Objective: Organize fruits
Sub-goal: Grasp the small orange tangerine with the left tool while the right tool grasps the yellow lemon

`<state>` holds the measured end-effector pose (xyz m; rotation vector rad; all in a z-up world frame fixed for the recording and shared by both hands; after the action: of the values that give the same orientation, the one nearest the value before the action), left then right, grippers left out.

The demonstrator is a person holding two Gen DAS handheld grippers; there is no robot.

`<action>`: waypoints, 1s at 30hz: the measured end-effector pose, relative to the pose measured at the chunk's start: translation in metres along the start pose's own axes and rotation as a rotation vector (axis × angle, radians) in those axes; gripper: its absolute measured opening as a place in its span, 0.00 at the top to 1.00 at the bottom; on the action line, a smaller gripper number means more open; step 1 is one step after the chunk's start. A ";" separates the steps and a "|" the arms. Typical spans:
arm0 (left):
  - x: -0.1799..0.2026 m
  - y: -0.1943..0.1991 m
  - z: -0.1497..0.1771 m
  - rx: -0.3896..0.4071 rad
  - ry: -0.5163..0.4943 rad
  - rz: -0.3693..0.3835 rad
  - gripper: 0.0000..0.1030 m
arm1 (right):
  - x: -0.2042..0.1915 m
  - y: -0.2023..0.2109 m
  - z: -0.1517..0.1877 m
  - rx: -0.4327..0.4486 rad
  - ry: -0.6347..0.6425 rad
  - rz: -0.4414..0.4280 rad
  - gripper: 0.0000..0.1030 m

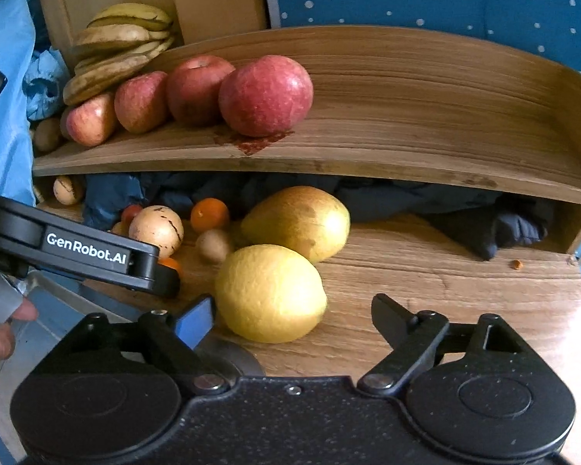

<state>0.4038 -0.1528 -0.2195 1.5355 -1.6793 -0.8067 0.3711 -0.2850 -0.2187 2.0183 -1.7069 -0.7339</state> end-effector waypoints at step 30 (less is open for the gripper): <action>0.018 0.000 0.000 0.025 0.041 0.104 0.69 | -0.008 -0.004 -0.002 0.023 -0.007 -0.075 0.40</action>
<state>0.4030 -0.1703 -0.2184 1.4587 -1.7302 -0.6978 0.3741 -0.2763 -0.2182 2.1082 -1.6582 -0.7497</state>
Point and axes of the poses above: each gripper's, at about its wrist camera, not at the fingertips, and y roughly against the way its jaws point, x to its right, z to its underside, the point moved 10 cm from there along -y, roughly the way its jaws point, and after that the axes turned 11 degrees about x, right-handed, at the moved point
